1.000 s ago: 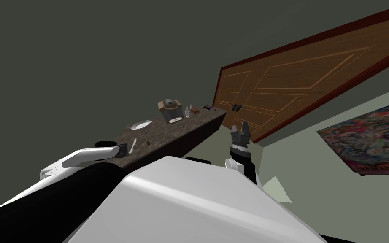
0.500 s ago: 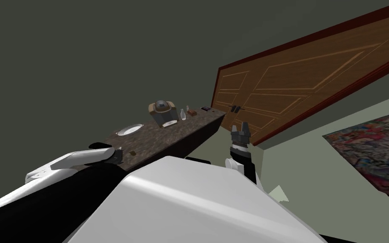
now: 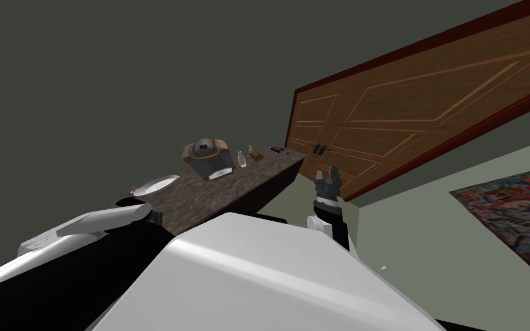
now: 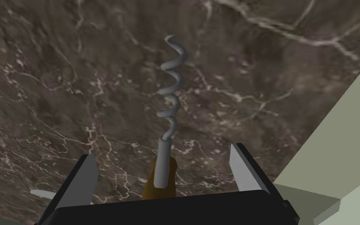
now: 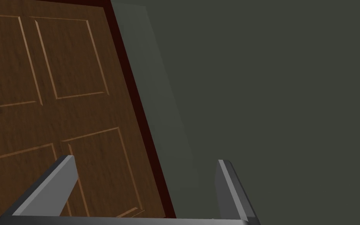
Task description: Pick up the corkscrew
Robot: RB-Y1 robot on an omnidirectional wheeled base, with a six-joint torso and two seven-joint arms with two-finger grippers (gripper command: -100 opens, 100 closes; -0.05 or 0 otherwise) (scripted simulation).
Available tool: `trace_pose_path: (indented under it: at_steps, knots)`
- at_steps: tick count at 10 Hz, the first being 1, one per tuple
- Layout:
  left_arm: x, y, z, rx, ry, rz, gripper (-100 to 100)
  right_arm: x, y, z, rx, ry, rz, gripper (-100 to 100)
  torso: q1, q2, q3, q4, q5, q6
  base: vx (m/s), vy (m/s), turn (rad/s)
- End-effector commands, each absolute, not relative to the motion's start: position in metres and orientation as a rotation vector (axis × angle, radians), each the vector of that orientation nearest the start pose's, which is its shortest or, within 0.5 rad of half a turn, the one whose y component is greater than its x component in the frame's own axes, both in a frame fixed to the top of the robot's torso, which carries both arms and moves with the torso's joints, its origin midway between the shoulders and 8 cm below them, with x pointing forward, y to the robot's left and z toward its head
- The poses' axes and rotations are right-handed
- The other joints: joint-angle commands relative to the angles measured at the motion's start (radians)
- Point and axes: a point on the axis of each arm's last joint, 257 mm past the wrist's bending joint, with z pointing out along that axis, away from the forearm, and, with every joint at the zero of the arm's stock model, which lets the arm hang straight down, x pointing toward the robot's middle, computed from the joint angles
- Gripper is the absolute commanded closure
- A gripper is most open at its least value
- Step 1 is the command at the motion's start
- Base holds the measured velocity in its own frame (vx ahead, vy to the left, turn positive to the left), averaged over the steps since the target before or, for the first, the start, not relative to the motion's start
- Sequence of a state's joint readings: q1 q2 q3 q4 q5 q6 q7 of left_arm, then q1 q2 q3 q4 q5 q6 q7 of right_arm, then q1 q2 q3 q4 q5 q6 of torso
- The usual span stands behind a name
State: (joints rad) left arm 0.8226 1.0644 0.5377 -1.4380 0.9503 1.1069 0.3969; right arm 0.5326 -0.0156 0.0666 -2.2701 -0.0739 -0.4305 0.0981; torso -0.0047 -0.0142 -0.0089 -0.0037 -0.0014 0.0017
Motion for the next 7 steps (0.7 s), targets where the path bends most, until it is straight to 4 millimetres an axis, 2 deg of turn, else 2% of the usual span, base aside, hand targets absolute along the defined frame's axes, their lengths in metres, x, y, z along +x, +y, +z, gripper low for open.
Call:
trace_pose_path:
  at_steps: [1,2,3,4,5,6,7]
  knots:
    - [0.031,0.73,-0.313,-2.629,0.872,0.25,-100,0.357,-0.269,-0.006,0.751,0.689,1.29,0,0.0,0.0,0.0,0.0,0.0,0.0,0.072,-0.043,0.001]
    - [0.03,0.729,-0.313,-2.634,0.871,0.253,0,0.357,-0.269,-0.005,0.751,0.688,1.29,0,0.003,0.006,0.003,0.001,0.0,0.0,0.015,-0.008,0.001]
    - [0.024,0.73,-0.327,-2.635,0.862,0.247,-100,0.357,-0.269,-0.005,0.751,0.688,1.29,0,0.005,0.01,0.006,0.002,0.001,0.0,0.002,0.019,-0.035]
    - [0.021,0.73,-0.333,-2.636,0.858,0.244,-100,0.357,-0.269,-0.005,0.751,0.688,1.29,0,0.007,0.012,0.007,0.003,0.002,0.0,-0.007,0.046,-0.03]
    - [0.024,0.728,-0.33,-2.637,0.86,0.247,-100,0.357,-0.269,-0.005,0.751,0.689,1.29,0,0.01,0.014,0.008,0.003,0.002,-0.001,-0.003,0.023,-0.007]
    - [0.024,0.728,-0.331,-2.636,0.861,0.246,100,0.357,-0.269,-0.005,0.751,0.689,1.29,0,0.008,0.014,0.008,0.003,0.002,-0.001,0.0,0.0,0.0]
    - [0.024,0.728,-0.331,-2.636,0.861,0.246,100,0.357,-0.269,-0.005,0.751,0.689,1.29,0,0.007,0.014,0.008,0.003,0.002,-0.001,0.0,0.0,0.0]
